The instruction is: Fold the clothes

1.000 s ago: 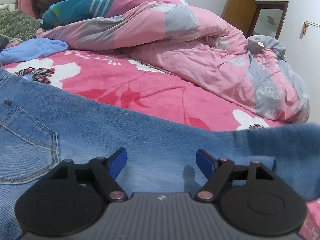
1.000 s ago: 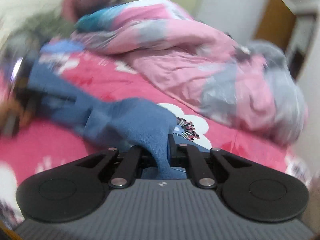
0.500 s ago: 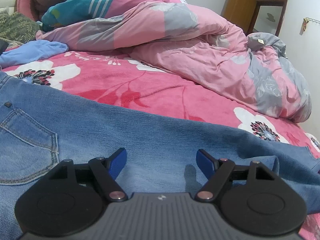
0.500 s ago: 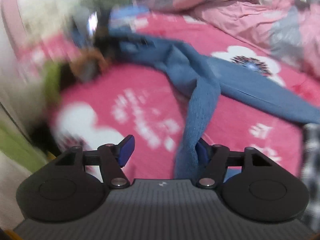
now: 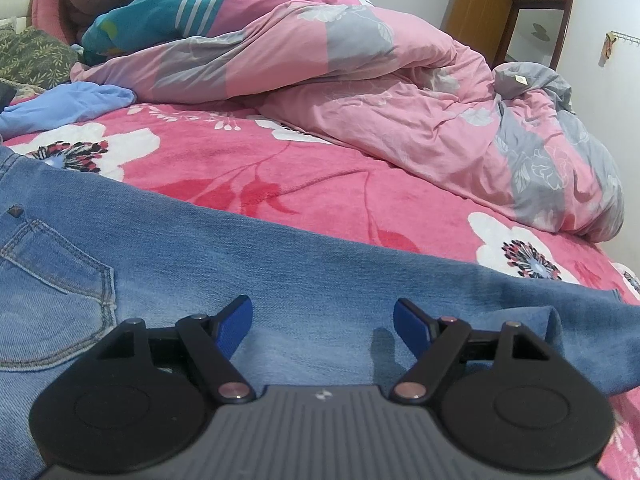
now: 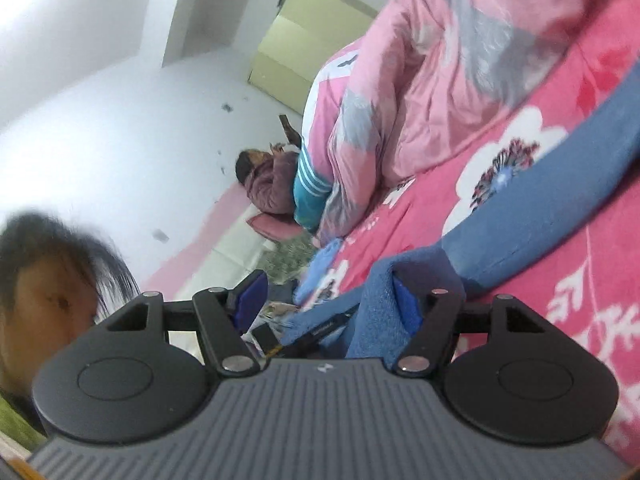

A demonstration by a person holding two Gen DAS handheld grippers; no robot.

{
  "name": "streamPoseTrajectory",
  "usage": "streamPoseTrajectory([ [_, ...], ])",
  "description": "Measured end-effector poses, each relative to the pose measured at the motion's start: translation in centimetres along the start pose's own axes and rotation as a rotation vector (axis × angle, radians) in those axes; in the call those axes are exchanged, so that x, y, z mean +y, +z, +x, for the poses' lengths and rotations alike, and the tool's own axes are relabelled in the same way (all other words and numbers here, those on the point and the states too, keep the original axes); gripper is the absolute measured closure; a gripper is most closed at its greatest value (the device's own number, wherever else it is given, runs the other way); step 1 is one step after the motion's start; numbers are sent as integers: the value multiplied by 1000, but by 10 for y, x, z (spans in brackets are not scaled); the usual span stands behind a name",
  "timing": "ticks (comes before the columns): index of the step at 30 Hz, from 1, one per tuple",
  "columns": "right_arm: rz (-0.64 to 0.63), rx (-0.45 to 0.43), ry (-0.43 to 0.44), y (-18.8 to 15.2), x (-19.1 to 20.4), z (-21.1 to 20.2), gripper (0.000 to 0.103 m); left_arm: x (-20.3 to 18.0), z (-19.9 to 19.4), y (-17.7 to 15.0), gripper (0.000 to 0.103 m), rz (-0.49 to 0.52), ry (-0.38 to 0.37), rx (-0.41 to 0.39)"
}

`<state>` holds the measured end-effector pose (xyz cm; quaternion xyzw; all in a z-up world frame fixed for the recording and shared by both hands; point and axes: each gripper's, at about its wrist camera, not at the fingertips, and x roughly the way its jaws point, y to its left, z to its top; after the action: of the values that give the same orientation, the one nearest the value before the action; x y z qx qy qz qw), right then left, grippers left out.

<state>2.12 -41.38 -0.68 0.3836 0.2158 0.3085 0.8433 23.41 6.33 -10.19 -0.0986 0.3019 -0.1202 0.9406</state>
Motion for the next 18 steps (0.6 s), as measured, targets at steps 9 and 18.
streamPoseTrajectory([
  [9, -614, 517, -269, -82, 80, 83, 36, 0, 0, 0, 24, 1, 0, 0],
  [18, -1100, 683, -593, -159, 110, 101, 22, 1, 0, 0, 24, -4, -4, -2],
])
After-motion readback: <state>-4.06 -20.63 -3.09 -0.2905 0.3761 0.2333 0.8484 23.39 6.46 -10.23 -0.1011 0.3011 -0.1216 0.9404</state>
